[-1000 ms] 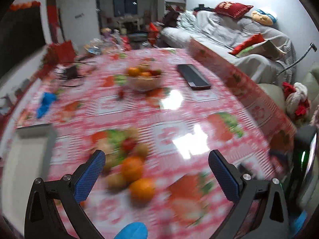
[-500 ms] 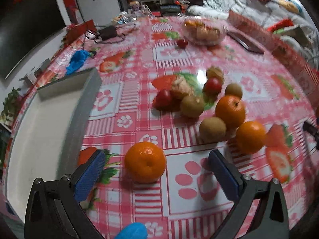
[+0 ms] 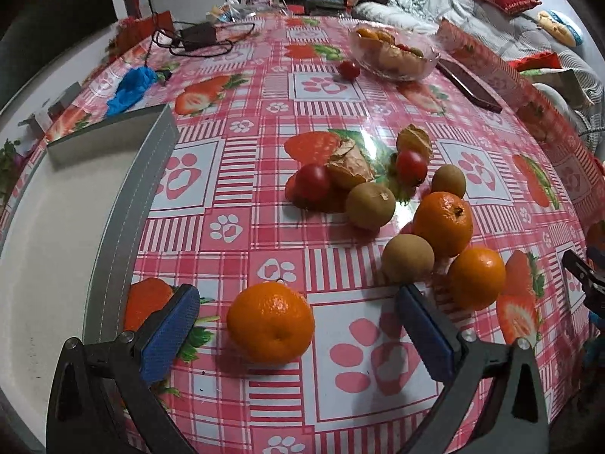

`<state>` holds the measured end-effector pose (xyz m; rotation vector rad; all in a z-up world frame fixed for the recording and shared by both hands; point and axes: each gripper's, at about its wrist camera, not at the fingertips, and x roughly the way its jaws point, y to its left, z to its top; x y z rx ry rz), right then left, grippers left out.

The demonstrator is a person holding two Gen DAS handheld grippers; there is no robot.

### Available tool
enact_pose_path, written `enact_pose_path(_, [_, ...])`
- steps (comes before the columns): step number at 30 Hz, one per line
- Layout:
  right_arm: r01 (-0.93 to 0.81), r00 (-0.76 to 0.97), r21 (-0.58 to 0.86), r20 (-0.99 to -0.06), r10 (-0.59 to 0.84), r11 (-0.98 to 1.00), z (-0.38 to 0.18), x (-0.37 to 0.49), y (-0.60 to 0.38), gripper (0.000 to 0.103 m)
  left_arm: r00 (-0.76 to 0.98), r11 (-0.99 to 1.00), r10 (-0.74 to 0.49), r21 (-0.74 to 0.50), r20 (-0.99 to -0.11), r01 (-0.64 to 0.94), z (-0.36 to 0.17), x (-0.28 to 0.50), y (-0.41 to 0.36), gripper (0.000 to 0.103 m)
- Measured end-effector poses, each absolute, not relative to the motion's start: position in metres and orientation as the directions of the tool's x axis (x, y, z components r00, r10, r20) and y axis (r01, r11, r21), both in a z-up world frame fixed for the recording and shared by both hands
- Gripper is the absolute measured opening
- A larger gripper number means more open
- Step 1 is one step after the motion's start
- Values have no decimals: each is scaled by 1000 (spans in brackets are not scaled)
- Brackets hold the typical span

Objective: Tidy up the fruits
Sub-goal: 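Move both tools toward the pile of loose fruit, then grasp an orange with the left tool while the right tool grasps another orange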

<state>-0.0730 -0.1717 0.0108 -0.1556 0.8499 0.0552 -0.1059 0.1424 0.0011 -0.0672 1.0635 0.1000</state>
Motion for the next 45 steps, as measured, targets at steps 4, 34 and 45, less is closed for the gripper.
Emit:
enact_pose_path(4, [-76,575,-111,-817,-47,991,15,-66,-167,103,501,994,50,-6,-864,-110,8,-111,144,69])
enact_pose_path(34, [-454,507,-28,-830,233,890,13,-89,14,39,613,990,-9,-92,-790,-104,59,-196,170,39])
enact_pose_path(45, [-483,527,-43,-812,251,874,37,-102,21,39,658,977,24,-121,-753,-174,80,-210,211,39])
